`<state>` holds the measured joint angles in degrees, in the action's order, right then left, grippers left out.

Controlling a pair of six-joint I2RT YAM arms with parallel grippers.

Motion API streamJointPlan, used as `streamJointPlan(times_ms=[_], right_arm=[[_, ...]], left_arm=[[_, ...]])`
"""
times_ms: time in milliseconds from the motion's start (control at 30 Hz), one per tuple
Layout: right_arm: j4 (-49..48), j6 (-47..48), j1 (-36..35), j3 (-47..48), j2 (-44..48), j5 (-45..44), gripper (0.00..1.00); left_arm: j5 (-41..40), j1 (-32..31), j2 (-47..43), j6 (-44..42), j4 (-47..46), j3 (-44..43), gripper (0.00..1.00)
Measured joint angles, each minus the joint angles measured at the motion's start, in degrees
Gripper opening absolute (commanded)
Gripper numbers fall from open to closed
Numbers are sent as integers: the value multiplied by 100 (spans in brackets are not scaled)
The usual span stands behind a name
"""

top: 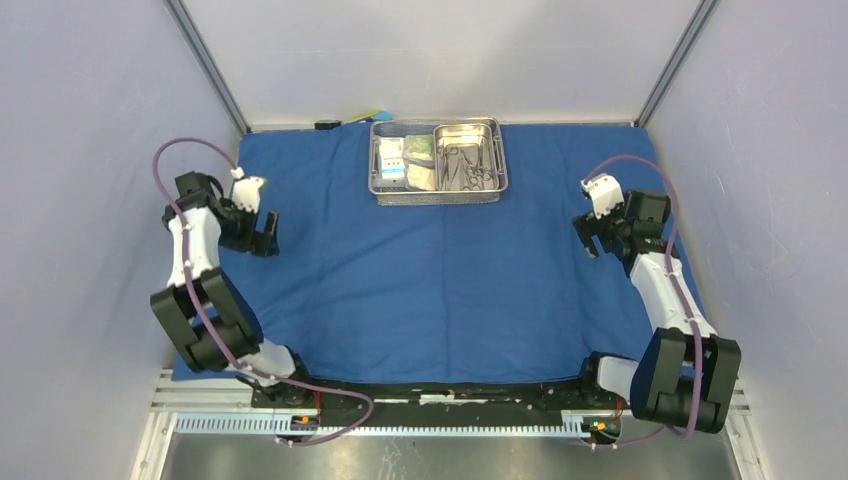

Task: Open and lay out the surgical kit
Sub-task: Smooth out the surgical kit at the center of the board.

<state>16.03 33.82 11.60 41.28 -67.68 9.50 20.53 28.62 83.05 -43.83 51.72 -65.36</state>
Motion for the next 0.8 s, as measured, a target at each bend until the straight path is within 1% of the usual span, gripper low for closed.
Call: streamJointPlan(times_ms=[233,333,467,633,800], right_arm=[[-671,-605,-326,520,-463,81,97],[-1134,-872,-461,691,-809,-48,97],[-1668,-1187,-551,901,-1425,-291,98],[-2181,-1521,-549,1220,-2175,-511,98],[-2592,-1851,-549,1733,-2970,-686,98]], left_arm=[[455,-186,1773,2227,-1307,-1480,100],[529,-365,2481,2966,-1676,-2170,100],[496,-754,3383,3646,-1965,-3073,100],[361,-1235,4306,4282,-2055,-4124,100],[334,-1443,5145,4937,-2079,-5248,100]])
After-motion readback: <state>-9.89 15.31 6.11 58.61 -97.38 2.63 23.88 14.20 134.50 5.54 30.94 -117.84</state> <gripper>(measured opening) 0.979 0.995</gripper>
